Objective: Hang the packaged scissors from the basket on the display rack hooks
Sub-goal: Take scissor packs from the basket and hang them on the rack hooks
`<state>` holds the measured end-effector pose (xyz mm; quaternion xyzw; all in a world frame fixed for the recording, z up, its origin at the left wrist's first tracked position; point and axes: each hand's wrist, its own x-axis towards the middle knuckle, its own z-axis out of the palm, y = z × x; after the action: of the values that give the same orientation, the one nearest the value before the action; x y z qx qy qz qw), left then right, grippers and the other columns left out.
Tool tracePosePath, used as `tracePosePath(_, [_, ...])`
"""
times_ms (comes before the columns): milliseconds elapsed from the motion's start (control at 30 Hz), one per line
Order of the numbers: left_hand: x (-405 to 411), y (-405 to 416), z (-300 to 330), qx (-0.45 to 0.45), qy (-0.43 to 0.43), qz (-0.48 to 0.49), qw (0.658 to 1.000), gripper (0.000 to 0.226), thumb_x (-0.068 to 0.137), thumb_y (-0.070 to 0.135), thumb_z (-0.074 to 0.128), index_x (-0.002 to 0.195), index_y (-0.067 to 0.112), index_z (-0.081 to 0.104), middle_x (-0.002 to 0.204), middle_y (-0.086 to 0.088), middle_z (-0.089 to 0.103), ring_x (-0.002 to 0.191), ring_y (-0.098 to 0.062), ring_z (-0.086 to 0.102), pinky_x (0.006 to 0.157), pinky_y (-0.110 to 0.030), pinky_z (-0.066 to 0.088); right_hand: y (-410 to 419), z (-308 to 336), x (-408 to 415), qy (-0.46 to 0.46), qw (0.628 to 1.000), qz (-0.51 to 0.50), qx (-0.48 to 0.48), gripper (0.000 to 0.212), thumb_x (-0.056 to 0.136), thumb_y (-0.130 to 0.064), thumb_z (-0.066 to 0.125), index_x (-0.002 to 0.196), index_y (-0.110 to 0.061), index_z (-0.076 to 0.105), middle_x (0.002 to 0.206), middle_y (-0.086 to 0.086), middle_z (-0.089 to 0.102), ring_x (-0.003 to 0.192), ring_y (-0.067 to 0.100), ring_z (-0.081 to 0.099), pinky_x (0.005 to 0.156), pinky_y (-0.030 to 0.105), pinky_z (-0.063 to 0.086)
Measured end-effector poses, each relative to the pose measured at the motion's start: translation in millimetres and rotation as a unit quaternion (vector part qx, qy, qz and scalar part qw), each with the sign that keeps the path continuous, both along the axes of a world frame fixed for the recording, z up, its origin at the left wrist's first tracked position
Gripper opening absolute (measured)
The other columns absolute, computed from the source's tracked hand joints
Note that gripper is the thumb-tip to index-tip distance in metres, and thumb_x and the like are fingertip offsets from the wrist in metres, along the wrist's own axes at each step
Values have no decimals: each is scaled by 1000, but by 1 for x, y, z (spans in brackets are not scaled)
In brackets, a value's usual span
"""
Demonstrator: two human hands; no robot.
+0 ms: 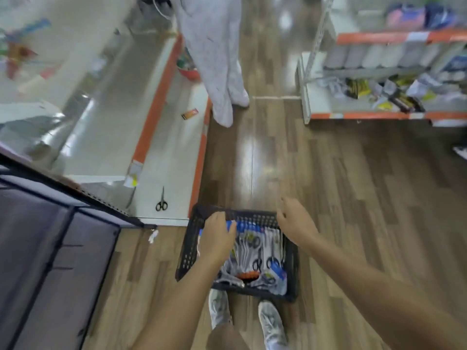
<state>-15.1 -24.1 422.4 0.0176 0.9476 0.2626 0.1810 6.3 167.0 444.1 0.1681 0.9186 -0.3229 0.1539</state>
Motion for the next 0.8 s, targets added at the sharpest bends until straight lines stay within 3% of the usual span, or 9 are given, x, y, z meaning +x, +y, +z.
tracePosePath(67, [1,-4,-32,-9,-27,-5,1000,27,96,31,48,108,8,54,113,-7,55,105,-24,52,85,-40,47,0,-36,10,-40,999,-34,-15,39,99,-18,40,136,-5,40,125,13,52,103,27,57,89,40,47])
tracePosePath(167, [5,-10,-81,-31,-57,-28,998,20,96,30,48,95,11,53,100,-5,55,91,-21,53,78,-40,48,-2,-92,22,-98,992,-80,-22,39,100,-17,40,135,-3,40,129,20,52,114,34,52,93,42,44])
tracePosePath(233, [8,-13,-116,-42,-80,-46,995,21,96,32,48,97,11,52,101,-2,54,93,-20,53,79,-37,48,-3,-135,28,-118,985,-119,-36,35,98,-15,42,131,-3,45,117,22,58,103,37,57,85,44,47])
tracePosePath(300, [9,-14,-152,-48,-101,-59,992,21,96,32,48,102,12,51,105,-1,53,98,-20,54,80,-34,48,-6,-180,33,-131,978,-147,-62,38,97,-16,43,133,-3,45,124,18,56,99,26,59,82,38,51])
tracePosePath(367, [5,-12,-191,-51,-111,-74,990,18,96,31,48,99,14,49,105,-1,53,97,-20,53,80,-34,47,-9,-224,33,-147,975,-150,-78,44,98,-18,42,140,-5,39,137,12,49,111,22,55,87,30,44])
tracePosePath(467, [-5,-9,-257,-58,-115,-87,988,16,96,30,47,97,15,48,100,0,49,104,-20,50,82,-33,44,-12,-296,27,-146,974,-148,-85,48,99,-19,42,145,-7,32,143,10,42,124,24,47,97,34,39])
tracePosePath(600, [-14,-7,-340,-60,-142,-77,985,31,95,30,50,120,12,49,121,-1,51,112,-17,48,88,-30,42,-16,-382,17,-129,972,-172,-94,47,98,-17,43,143,-7,35,141,10,44,124,25,47,99,34,38])
tracePosePath(800, [-32,5,-449,2,-209,-15,978,54,95,30,53,142,9,35,146,-7,38,131,-21,39,102,-27,33,-23,-496,1,-137,962,-198,-126,55,96,-25,51,144,-5,33,146,12,38,131,26,41,104,36,36])
